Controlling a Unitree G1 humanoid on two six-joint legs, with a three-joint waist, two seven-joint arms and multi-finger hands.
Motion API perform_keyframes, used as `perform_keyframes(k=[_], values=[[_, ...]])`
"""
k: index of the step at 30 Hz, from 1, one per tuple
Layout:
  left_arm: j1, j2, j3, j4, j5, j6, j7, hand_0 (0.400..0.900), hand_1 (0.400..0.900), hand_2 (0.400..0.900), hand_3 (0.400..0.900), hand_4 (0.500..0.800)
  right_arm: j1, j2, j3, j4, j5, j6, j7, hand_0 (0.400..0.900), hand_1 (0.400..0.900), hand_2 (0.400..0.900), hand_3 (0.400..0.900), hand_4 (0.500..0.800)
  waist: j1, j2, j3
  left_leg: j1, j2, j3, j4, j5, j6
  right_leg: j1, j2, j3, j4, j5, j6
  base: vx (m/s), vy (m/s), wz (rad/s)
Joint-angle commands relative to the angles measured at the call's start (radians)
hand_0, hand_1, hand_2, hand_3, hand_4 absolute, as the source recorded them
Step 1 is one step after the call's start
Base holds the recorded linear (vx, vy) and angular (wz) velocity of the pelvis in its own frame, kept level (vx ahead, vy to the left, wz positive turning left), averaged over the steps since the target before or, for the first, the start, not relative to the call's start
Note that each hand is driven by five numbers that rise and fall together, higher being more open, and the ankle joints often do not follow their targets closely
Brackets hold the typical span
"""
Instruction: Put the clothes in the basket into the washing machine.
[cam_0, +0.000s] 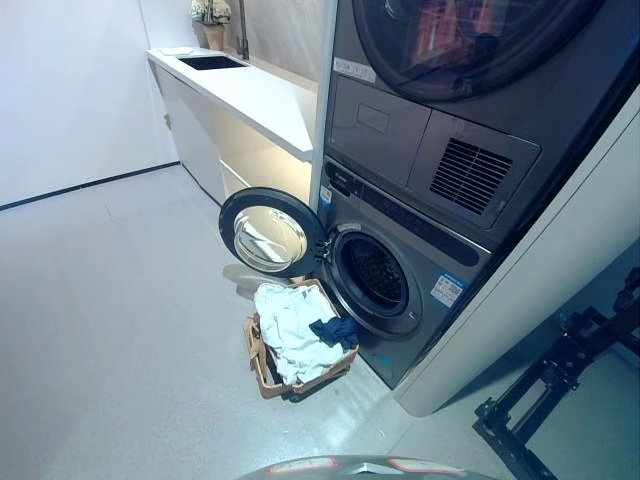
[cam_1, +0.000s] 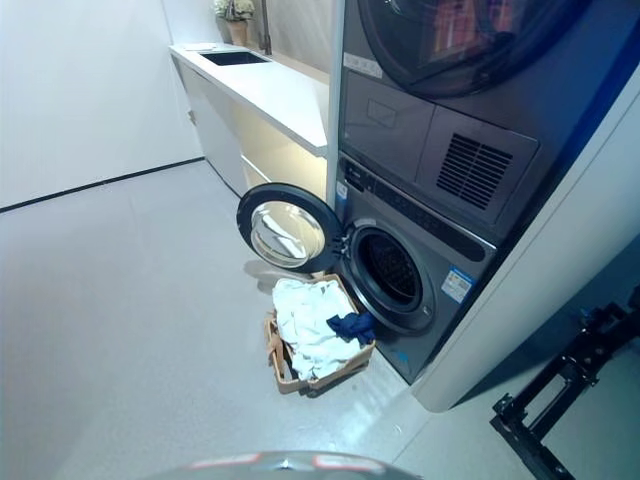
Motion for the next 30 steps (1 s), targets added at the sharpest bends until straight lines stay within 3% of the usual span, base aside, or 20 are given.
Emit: perform_keyframes(k=[1,9,13,16,21,23,24,26,28,30], values=[[-0.145,-0.036,-0.026,0.039,-0.009,-0.034,0.036,0.900,0.900,0.900,0.900,0.800,-0.174,-0.064,0.019,-0.003,-0.011,-0.029,-0.031,0.900,0.900,0.900,0.900,0.800,-0.011,0.083,0.141,0.048,0.007,0.003,0.012,-0.154,0.002,-0.049,0.037,-0.015,0.161,-0.190,0.014,-0.10,-0.129,-0.07],[-0.161,-0.050,-0.018,0.021,-0.072,-0.046,0.038,0.900,0.900,0.900,0.900,0.800,-0.184,-0.082,0.024,-0.024,-0.004,-0.041,-0.038,0.900,0.900,0.900,0.900,0.800,-0.006,0.069,0.172,-0.091,0.011,-0.001,0.298,-0.180,-0.035,-0.070,0.042,-0.016,0.210,-0.235,-0.023,0.00,-0.215,0.02],[-0.173,-0.058,-0.027,0.005,-0.106,-0.051,0.037,0.900,0.900,0.900,0.900,0.800,-0.188,-0.100,0.031,-0.044,-0.004,-0.046,-0.044,0.900,0.900,0.900,0.900,0.800,-0.001,0.068,0.226,-0.234,0.021,-0.030,0.572,-0.083,-0.049,-0.063,0.047,-0.022,0.256,-0.265,-0.063,0.01,-0.199,0.16],[-0.173,-0.060,-0.029,0.000,-0.131,-0.055,0.036,0.900,0.900,0.900,0.900,0.800,-0.191,-0.109,0.033,-0.041,-0.001,-0.045,-0.048,0.900,0.900,0.900,0.900,0.800,-0.003,0.071,0.250,-0.318,0.027,-0.028,0.670,-0.043,-0.047,-0.070,0.049,-0.026,0.295,-0.295,-0.087,0.04,-0.112,0.15],[-0.167,-0.066,-0.022,0.002,-0.159,-0.055,0.046,0.900,0.900,0.900,0.900,0.800,-0.208,-0.115,0.039,-0.036,-0.006,-0.042,-0.055,0.900,0.900,0.900,0.900,0.800,0.002,0.071,0.254,-0.416,-0.014,-0.035,0.602,-0.076,-0.043,-0.055,0.048,-0.030,0.281,-0.308,-0.080,0.11,-0.008,0.03],[-0.159,-0.067,-0.021,0.011,-0.166,-0.054,0.051,0.900,0.900,0.900,0.900,0.800,-0.217,-0.116,0.045,-0.034,-0.011,-0.043,-0.057,0.900,0.900,0.900,0.900,0.800,0.008,0.071,0.255,-0.459,-0.028,-0.048,0.519,-0.057,-0.055,-0.024,0.050,-0.029,0.258,-0.313,-0.071,0.26,0.079,-0.15],[-0.152,-0.067,-0.015,0.020,-0.168,-0.053,0.053,0.900,0.900,0.900,0.900,0.800,-0.222,-0.116,0.050,-0.029,-0.018,-0.042,-0.059,0.900,0.900,0.900,0.900,0.800,0.017,0.077,0.244,-0.431,-0.034,-0.062,0.365,0.000,-0.064,0.018,0.063,-0.016,0.224,-0.316,-0.063,0.43,0.167,-0.33],[-0.141,-0.072,-0.009,0.021,-0.169,-0.055,0.057,0.900,0.900,0.900,0.900,0.800,-0.227,-0.118,0.054,-0.025,-0.024,-0.044,-0.059,0.900,0.900,0.900,0.900,0.800,0.023,0.084,0.226,-0.394,-0.031,-0.078,0.188,0.038,-0.068,0.060,0.076,0.000,0.176,-0.314,-0.050,0.42,0.192,-0.28],[-0.138,-0.073,-0.013,0.021,-0.163,-0.055,0.062,0.900,0.900,0.900,0.900,0.800,-0.230,-0.120,0.051,-0.023,-0.024,-0.047,-0.062,0.900,0.900,0.900,0.900,0.800,0.030,0.081,0.222,-0.389,-0.030,-0.074,0.143,0.055,-0.074,0.086,0.074,0.005,0.150,-0.311,-0.041,0.25,0.133,-0.24],[-0.133,-0.071,-0.005,0.030,-0.156,-0.051,0.058,0.900,0.900,0.900,0.900,0.800,-0.233,-0.112,0.046,-0.015,-0.026,-0.046,-0.055,0.900,0.900,0.900,0.900,0.800,0.042,0.067,0.199,-0.367,-0.034,-0.075,0.158,0.041,-0.054,0.131,0.056,0.026,0.110,-0.306,-0.018,0.43,0.278,-0.41]])
